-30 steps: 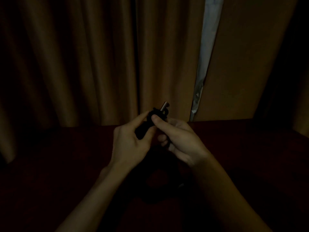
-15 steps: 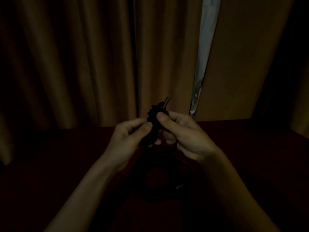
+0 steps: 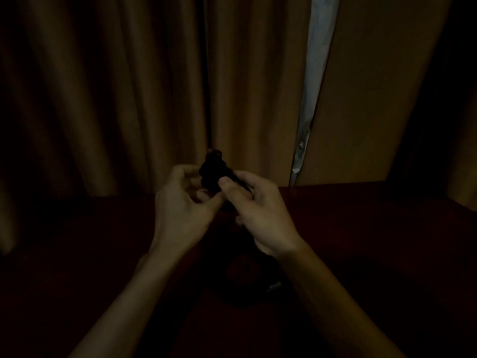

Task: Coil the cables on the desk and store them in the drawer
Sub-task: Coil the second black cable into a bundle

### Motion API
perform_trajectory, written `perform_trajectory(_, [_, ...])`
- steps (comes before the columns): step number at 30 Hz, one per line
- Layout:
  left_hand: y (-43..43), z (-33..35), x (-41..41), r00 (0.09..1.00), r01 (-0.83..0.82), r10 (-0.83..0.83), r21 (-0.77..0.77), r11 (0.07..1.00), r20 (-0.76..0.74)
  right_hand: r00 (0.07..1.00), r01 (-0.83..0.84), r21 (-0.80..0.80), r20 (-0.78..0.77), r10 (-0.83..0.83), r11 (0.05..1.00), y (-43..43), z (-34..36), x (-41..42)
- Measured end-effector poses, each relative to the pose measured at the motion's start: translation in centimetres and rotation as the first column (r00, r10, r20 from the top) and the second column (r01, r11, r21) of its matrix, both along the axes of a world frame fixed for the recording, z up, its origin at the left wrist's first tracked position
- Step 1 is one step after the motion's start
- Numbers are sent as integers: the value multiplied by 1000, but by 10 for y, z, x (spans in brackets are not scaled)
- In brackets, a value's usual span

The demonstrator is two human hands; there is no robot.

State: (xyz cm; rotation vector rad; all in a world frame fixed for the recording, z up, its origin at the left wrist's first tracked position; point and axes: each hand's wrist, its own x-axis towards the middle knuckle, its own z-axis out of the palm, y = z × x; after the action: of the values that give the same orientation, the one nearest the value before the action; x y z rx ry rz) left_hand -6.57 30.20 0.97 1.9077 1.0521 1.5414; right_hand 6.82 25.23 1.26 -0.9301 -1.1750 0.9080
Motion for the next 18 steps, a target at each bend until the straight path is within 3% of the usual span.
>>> perform_trajectory(2, [0, 5, -7, 993, 42, -38, 38, 998, -114, 967, 52, 43, 248, -61, 998, 2, -3, 2])
perform_trajectory(5, [4, 10, -19, 936, 156, -125, 68, 985, -328, 798, 146, 88, 578, -170, 985, 5, -8, 6])
perform_trajectory(8, [12, 11, -26, 861, 259, -206, 51, 965, -466, 661, 160, 114, 725, -192, 981, 4, -8, 13])
perform_trajectory(10, [15, 10, -27, 853, 228, -158, 84, 970, -497, 638, 136, 128, 747, -185, 982, 4, -9, 17])
perform_trajectory(12, [15, 7, -25, 882, 206, -129, 124, 971, -453, 681, 136, 127, 709, -186, 983, 4, -8, 18])
perform_trajectory(14, [15, 2, -21, 925, 193, -129, 148, 970, -358, 823, 102, 67, 555, -122, 993, 3, -5, 12])
perform_trajectory(16, [15, -1, -18, 962, 128, -76, 183, 975, -264, 973, -3, -14, 233, 6, 1000, 1, 0, 4])
perform_trajectory(18, [15, -1, -15, 986, 50, -17, 200, 979, -163, 991, -108, -65, -87, 102, 992, -2, 4, -1])
